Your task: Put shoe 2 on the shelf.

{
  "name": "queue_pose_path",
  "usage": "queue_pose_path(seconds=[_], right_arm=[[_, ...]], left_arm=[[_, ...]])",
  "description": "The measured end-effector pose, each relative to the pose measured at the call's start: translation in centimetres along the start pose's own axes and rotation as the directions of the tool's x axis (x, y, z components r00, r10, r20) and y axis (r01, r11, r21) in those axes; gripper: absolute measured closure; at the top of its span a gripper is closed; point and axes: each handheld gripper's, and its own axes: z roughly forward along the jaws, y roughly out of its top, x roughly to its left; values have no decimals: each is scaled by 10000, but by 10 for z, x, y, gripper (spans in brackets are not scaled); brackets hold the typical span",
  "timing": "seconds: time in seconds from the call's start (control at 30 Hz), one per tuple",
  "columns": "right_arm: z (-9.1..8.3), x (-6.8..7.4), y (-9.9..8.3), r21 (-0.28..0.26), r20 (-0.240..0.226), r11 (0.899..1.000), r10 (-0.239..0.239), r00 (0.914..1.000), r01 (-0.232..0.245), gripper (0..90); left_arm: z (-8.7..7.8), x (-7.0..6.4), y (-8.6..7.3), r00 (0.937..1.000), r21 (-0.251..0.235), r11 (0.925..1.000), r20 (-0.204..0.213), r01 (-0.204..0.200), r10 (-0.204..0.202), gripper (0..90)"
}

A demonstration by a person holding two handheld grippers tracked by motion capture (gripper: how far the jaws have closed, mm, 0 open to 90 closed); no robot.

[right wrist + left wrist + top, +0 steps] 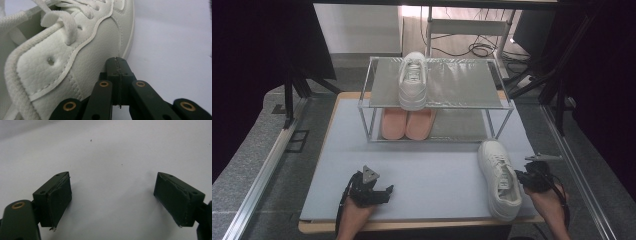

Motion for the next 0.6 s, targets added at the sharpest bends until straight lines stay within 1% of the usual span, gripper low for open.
queue_pose_path(seconds=[0.2, 0.33, 0.47, 0.6], right_arm=[[10, 18, 10, 15, -371, 9994, -351, 9987, 352, 900], [16, 29, 16, -22, -644, 9982, -592, 9962, 591, 900], [23, 40, 23, -78, -934, 9971, -767, 9927, 763, 900], [32, 52, 32, -92, -1250, 9947, -1030, 9868, 1026, 900]], left_arm=[[0, 0, 0, 10000, -23, 10000, 8, 24, -24, 148], [0, 0, 0, 10000, 18, 10000, 5, -22, 22, 148], [0, 0, 0, 10000, 11, 10000, 8, -15, 15, 149], [0, 0, 0, 10000, 10, 10000, 1, -18, 18, 148]])
